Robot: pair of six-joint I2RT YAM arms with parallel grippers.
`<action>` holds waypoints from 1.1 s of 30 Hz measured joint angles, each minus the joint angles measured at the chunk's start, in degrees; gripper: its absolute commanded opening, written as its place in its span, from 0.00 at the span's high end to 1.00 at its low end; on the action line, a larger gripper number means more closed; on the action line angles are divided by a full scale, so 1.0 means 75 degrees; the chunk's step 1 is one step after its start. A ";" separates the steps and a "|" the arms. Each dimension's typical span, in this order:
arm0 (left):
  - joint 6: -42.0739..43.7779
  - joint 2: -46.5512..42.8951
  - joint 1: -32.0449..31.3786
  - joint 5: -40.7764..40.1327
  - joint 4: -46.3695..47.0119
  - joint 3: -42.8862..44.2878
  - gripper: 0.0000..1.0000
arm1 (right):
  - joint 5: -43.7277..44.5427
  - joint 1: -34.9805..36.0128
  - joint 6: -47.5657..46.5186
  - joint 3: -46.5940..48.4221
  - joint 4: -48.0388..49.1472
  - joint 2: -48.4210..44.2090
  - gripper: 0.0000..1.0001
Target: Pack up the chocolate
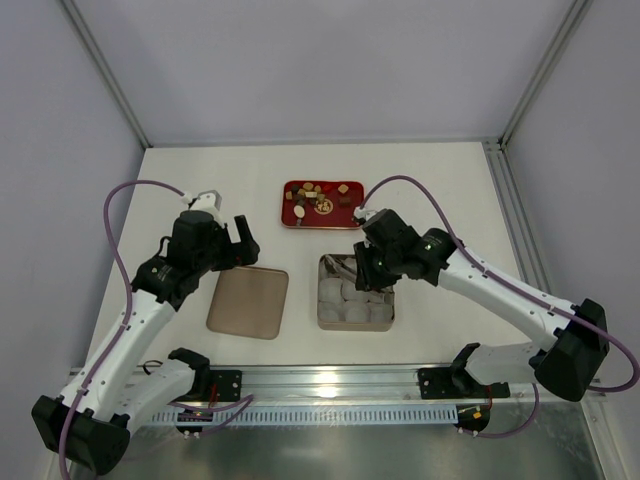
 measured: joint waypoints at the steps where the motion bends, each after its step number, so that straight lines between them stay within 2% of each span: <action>1: -0.0003 0.0000 0.0000 0.0000 0.0000 0.0000 0.00 | -0.0012 0.0009 0.0006 -0.0015 0.0029 0.0012 0.72; 10: -0.0006 0.0003 0.0000 -0.0003 0.0000 0.0000 0.00 | 0.0026 0.0058 0.0020 -0.0026 0.0087 0.0032 0.52; 18: -0.0017 0.0003 0.0000 -0.0003 0.0000 0.0000 0.00 | 0.0236 0.0070 -0.0012 0.0017 -0.0093 0.0029 0.53; 27: -0.0017 0.0000 0.0000 -0.0003 0.0000 0.0000 0.00 | 0.0600 -0.0082 -0.0315 0.1422 -0.0755 0.0012 0.53; 33: -0.0017 0.0000 0.0000 -0.0003 0.0000 0.0000 0.00 | 0.0493 -0.1338 -0.0752 0.1970 -0.0484 0.0618 0.54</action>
